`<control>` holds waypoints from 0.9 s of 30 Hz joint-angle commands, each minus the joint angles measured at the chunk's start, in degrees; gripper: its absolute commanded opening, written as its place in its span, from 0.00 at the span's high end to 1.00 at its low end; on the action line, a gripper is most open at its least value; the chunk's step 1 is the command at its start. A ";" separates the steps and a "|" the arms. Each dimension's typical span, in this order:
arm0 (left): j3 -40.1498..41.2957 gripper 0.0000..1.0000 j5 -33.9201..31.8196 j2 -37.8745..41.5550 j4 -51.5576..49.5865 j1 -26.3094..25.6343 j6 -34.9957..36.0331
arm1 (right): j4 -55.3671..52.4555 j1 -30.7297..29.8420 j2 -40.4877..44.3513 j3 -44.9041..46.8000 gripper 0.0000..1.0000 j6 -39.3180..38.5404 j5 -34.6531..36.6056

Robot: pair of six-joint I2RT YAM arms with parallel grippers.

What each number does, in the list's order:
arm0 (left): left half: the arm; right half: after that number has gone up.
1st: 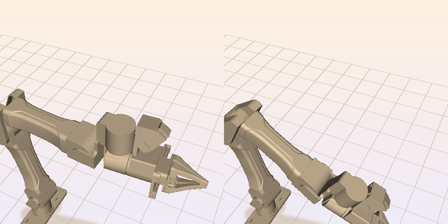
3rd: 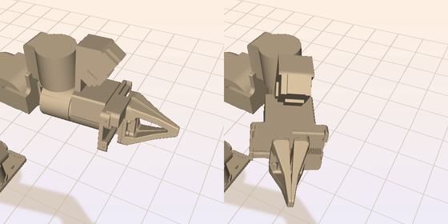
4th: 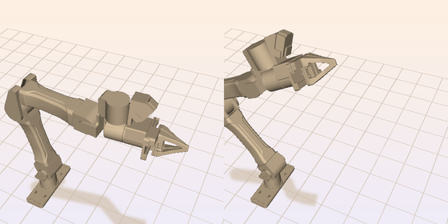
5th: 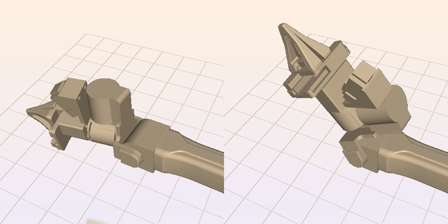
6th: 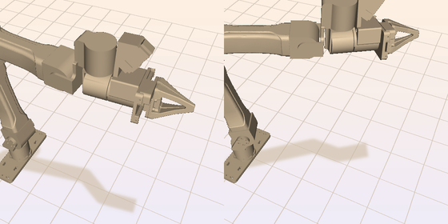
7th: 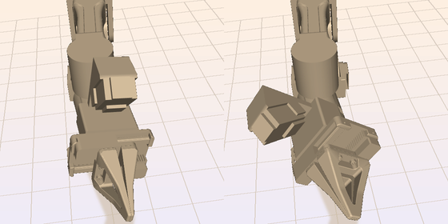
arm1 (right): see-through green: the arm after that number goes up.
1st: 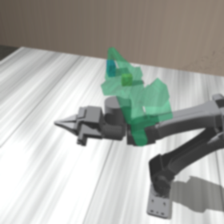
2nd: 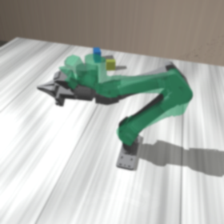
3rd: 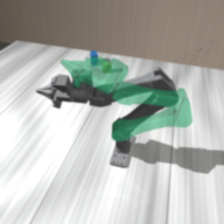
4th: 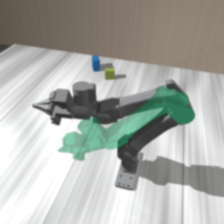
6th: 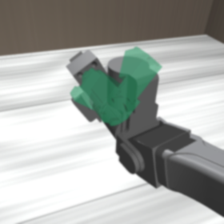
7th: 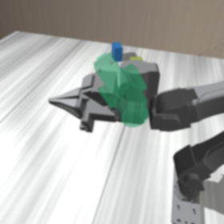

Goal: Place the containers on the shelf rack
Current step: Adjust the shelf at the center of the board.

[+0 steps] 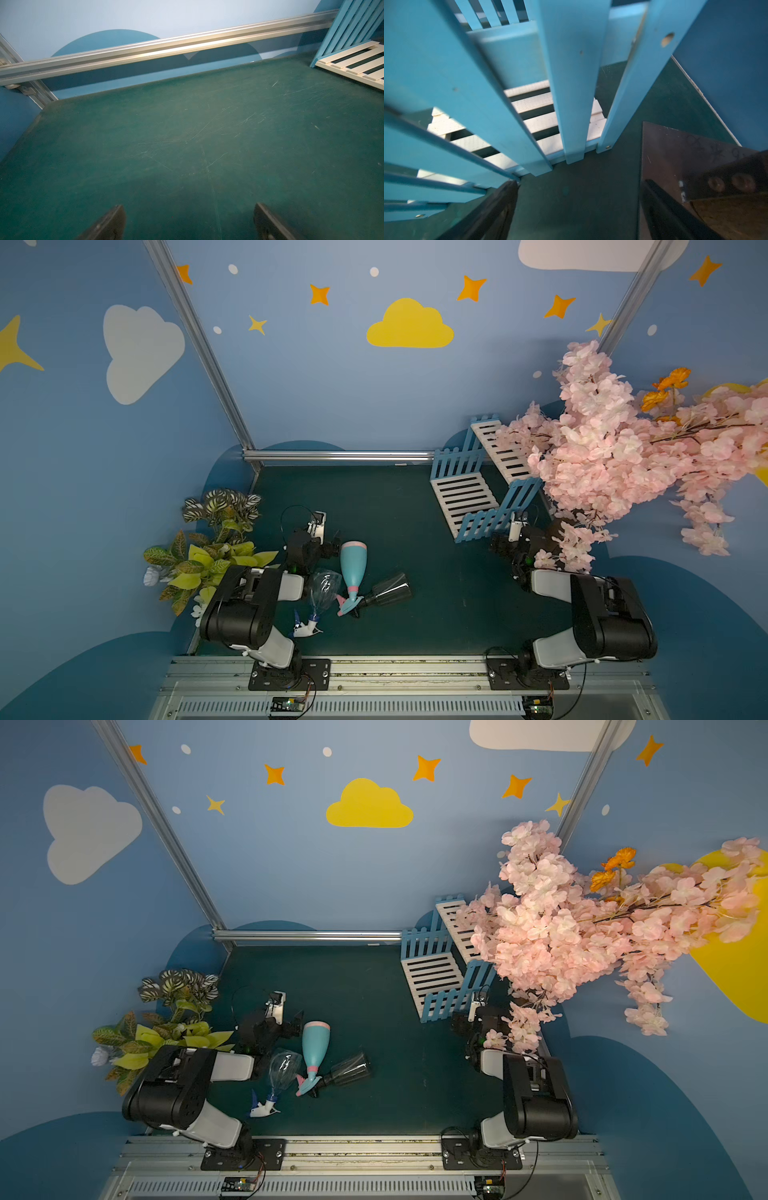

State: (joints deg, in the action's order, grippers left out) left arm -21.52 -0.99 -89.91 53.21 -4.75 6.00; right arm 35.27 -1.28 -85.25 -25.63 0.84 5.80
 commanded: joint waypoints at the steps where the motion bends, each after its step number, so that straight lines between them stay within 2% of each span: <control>1: 0.41 0.00 0.38 -0.35 0.67 0.17 0.10 | -0.99 -0.33 1.14 -1.18 0.03 -0.18 0.70; 15: 0.40 0.00 1.16 -0.19 0.66 0.55 -0.12 | -0.82 -0.98 1.35 -0.98 0.03 -0.31 2.32; 18: 1.70 0.00 2.44 0.69 2.85 0.46 0.26 | -2.62 -2.07 3.62 -0.87 0.03 -0.81 3.74; 22: 5.85 0.00 1.69 8.45 2.95 -0.39 1.46 | -9.27 -3.51 11.16 -0.48 0.03 0.43 6.85; 27: 5.99 0.00 -2.50 24.32 -10.71 -4.73 3.31 | -27.16 -4.59 21.62 -3.05 0.03 5.79 6.57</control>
State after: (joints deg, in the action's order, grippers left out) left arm -14.46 -0.95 -71.09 49.10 -7.70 7.53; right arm 20.91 -5.15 -67.22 -26.55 3.31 11.07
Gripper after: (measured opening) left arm 0.999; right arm 0.969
